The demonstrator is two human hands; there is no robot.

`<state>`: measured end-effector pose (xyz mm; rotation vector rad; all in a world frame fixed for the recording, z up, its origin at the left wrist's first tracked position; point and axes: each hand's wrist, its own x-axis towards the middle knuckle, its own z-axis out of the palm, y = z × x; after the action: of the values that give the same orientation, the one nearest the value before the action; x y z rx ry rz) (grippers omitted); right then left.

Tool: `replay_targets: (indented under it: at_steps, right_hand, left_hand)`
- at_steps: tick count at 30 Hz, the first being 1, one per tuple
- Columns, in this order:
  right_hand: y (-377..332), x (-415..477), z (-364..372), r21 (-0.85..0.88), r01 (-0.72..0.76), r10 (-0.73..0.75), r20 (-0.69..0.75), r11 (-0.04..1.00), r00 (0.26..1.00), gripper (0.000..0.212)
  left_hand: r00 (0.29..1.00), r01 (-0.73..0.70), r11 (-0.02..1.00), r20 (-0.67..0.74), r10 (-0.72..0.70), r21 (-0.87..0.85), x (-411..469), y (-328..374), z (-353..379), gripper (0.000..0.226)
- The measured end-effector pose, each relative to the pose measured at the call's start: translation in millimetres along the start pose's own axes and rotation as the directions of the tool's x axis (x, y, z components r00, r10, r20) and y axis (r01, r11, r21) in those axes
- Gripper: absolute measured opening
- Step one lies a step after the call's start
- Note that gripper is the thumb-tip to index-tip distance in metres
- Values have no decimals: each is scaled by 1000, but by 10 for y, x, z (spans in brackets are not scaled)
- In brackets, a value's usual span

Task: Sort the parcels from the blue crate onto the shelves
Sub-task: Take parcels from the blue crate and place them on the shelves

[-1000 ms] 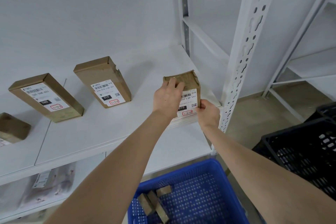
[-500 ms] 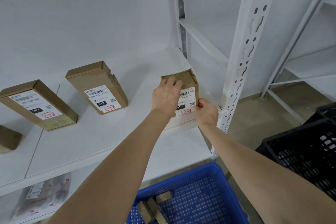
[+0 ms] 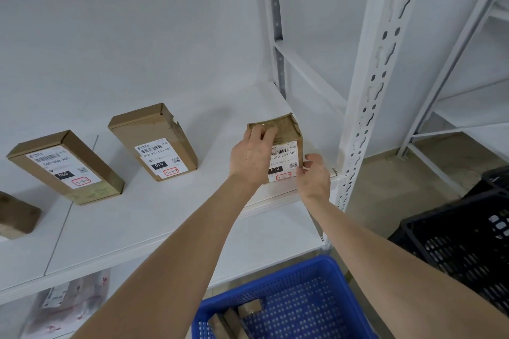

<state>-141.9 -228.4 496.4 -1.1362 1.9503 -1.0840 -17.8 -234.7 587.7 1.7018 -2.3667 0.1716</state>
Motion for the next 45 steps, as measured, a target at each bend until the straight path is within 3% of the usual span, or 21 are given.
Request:
replay_targets:
  at_steps: [4, 8, 16, 27, 45]
  right_hand:
    - [-4, -75, -15, 4, 18, -18, -15, 1000, 1000, 21]
    - [35, -97, -3, 13, 41, -40, -20, 999, 999, 30]
    - [24, -15, 88, 51, 43, -41, -34, 998, 999, 41]
    - [-64, 283, 271, 118, 71, -68, -27, 990, 997, 45]
    - [-210, 758, 558, -5, 147, -147, 33, 989, 989, 34]
  left_hand:
    - [991, -59, 998, -118, 54, -34, -22, 11, 29, 48]
    - [1000, 4, 1000, -4, -4, -18, 24, 55, -29, 48]
    - [999, 28, 1000, 30, -29, 13, 147, 34, -15, 49]
    - [1000, 19, 999, 6, -19, 28, 481, -87, 90, 46]
    - [998, 34, 999, -47, -32, 33, 965, -355, 251, 35]
